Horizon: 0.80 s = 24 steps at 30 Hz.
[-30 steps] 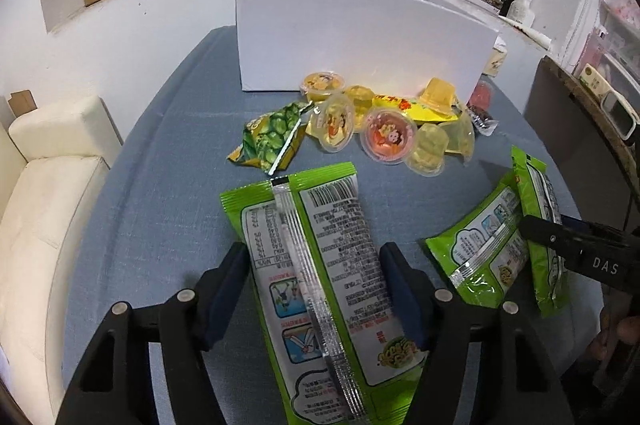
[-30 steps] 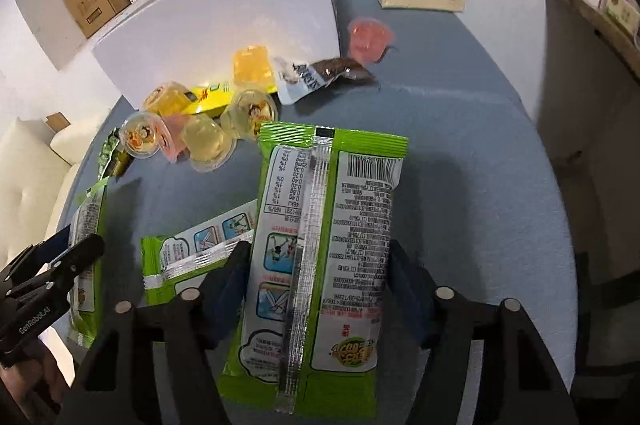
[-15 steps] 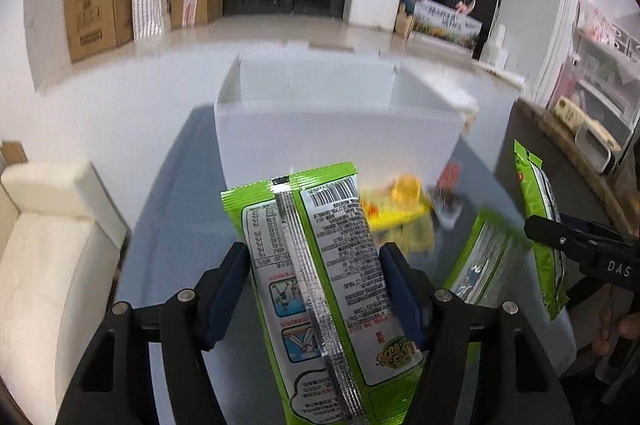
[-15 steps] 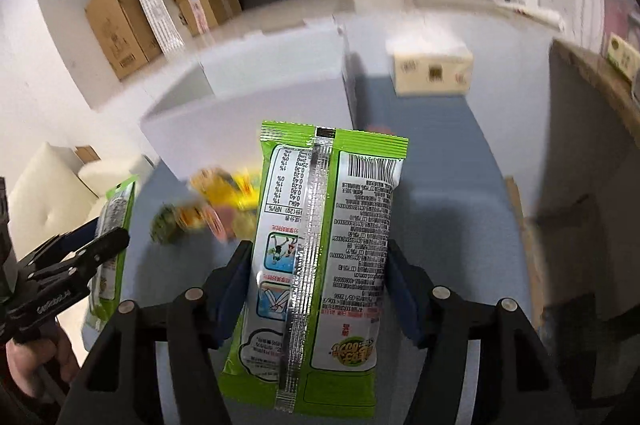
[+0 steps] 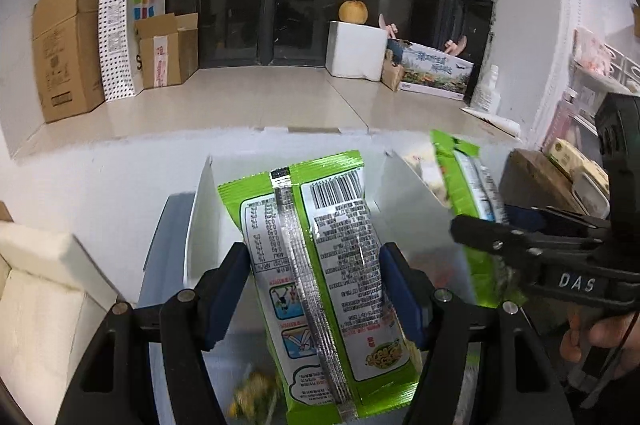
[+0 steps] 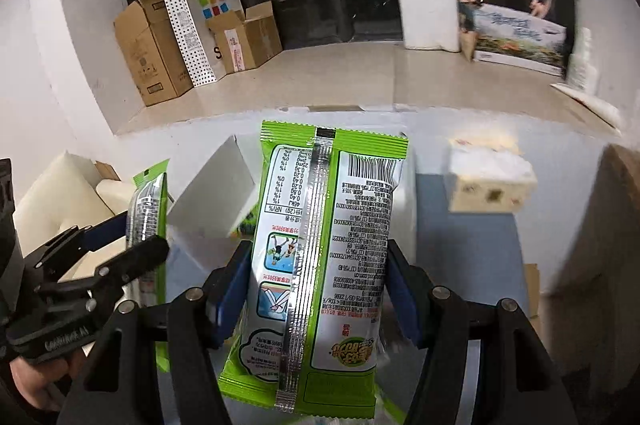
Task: Organize snacks
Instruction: 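Lower both packets into the white box and release them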
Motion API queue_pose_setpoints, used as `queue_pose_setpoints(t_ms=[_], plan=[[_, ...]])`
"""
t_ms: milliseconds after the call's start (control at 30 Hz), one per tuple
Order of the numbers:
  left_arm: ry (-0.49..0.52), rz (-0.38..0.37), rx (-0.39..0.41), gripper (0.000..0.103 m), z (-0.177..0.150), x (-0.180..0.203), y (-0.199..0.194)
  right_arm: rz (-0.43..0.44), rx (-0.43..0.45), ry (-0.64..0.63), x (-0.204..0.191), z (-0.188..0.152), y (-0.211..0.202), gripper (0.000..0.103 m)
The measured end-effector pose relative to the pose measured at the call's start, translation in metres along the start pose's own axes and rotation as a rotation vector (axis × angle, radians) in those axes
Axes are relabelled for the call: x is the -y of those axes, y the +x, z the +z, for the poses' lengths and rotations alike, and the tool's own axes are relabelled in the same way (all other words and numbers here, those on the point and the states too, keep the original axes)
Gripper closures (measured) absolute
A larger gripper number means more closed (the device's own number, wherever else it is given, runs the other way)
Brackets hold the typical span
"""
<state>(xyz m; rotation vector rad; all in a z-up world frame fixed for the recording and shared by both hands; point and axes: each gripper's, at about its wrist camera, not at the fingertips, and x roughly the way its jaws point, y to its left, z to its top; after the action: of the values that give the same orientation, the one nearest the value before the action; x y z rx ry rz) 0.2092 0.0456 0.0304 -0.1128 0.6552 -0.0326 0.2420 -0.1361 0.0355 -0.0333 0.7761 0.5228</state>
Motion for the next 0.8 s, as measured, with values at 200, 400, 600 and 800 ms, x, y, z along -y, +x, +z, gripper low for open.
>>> queue_pose_setpoints(t_ms=[200,400,600,800], plan=[[0.015,0.035,-0.012,0.031,0.050,-0.019,0.056,0.023,-0.045,0.064,0.017,0.055,0.060,0.033],[0.042,0.082,-0.073,0.000,0.063,-0.035,0.105,0.033,-0.113,0.121,0.039,0.075,0.107,0.014],[0.051,0.078,-0.064,0.000,0.058,-0.042,0.104,0.080,-0.022,0.193,0.057,0.073,0.089,0.000],[0.074,0.052,-0.013,0.000,0.044,-0.031,0.068,0.099,0.040,0.194,0.063,0.057,0.048,0.000]])
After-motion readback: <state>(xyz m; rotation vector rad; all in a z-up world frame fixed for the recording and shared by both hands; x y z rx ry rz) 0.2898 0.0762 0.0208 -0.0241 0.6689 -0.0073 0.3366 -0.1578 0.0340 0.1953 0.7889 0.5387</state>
